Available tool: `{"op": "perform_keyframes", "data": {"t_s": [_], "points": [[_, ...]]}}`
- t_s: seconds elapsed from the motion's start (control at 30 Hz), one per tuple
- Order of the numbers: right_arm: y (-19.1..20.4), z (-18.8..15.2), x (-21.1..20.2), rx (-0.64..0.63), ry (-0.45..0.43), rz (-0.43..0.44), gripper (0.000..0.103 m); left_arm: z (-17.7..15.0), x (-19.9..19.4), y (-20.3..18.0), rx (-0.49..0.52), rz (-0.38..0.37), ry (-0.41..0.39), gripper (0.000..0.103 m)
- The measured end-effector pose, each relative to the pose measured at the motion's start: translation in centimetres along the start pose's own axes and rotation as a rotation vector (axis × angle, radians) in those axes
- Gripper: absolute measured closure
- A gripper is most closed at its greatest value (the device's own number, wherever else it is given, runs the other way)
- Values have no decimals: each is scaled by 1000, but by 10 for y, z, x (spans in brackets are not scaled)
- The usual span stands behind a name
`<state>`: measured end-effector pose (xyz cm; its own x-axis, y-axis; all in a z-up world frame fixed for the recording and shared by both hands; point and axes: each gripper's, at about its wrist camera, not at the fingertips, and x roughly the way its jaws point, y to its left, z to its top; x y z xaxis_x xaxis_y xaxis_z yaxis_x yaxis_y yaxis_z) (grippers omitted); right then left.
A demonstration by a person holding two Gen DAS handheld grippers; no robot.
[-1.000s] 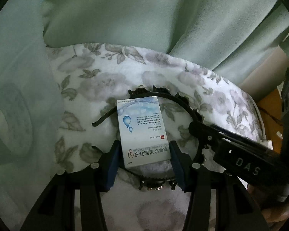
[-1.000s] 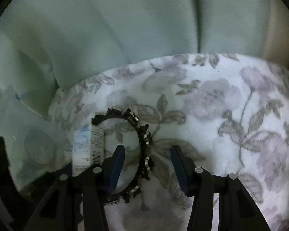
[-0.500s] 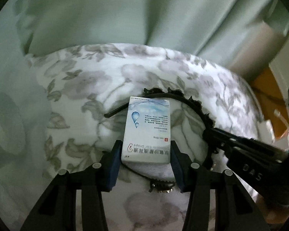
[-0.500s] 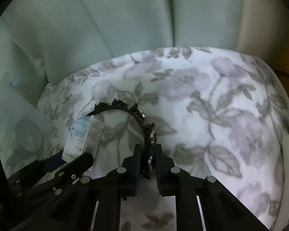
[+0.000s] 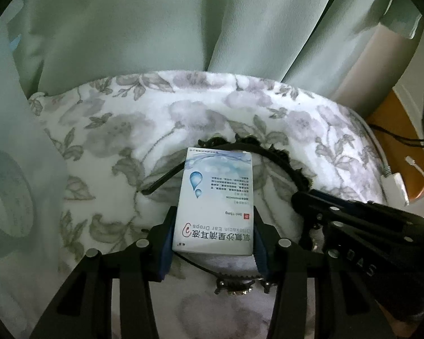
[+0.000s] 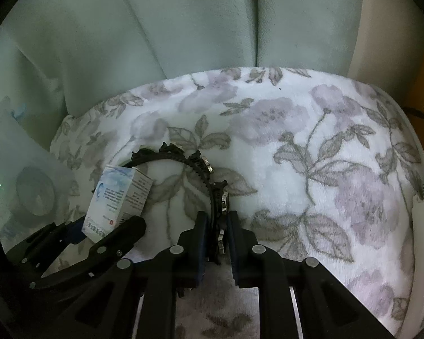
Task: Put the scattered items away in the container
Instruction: 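Carry the ear-drops box with left tool while right tool carries the headband to the box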
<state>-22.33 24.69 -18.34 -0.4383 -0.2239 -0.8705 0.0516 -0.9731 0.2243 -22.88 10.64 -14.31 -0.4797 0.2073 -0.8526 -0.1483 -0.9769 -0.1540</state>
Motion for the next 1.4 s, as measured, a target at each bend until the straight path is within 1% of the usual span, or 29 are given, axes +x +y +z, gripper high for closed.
{"op": "perform_keyframes", "data": {"t_s": [0.2,0.33,0.5,0.67,0.83,1.03,1.13,1.4], "points": [[-8,-6,-15,63,-9,2,89,1,-26,-3,-30,-67,-24,55],[-14,-11,-35,86,-24,-10,89,0,-47,-7,-25,-73,-42,55],[-18,-19,-65,112,-53,-16,89,-5,-78,-8,-20,-61,-62,55],[-18,-34,-99,143,-88,-5,89,-12,-106,-8,-25,-78,-72,55],[-19,-50,-137,182,-135,-1,89,-18,-142,-14,-14,-83,-110,55],[-10,-58,-187,210,-210,10,89,-25,-192,-18,-13,-105,-166,55],[-2,-62,-212,218,-251,31,89,-29,-215,-17,-13,-111,-195,55],[35,-71,-269,181,-366,55,89,-41,-268,-10,-19,-103,-272,55]]}}
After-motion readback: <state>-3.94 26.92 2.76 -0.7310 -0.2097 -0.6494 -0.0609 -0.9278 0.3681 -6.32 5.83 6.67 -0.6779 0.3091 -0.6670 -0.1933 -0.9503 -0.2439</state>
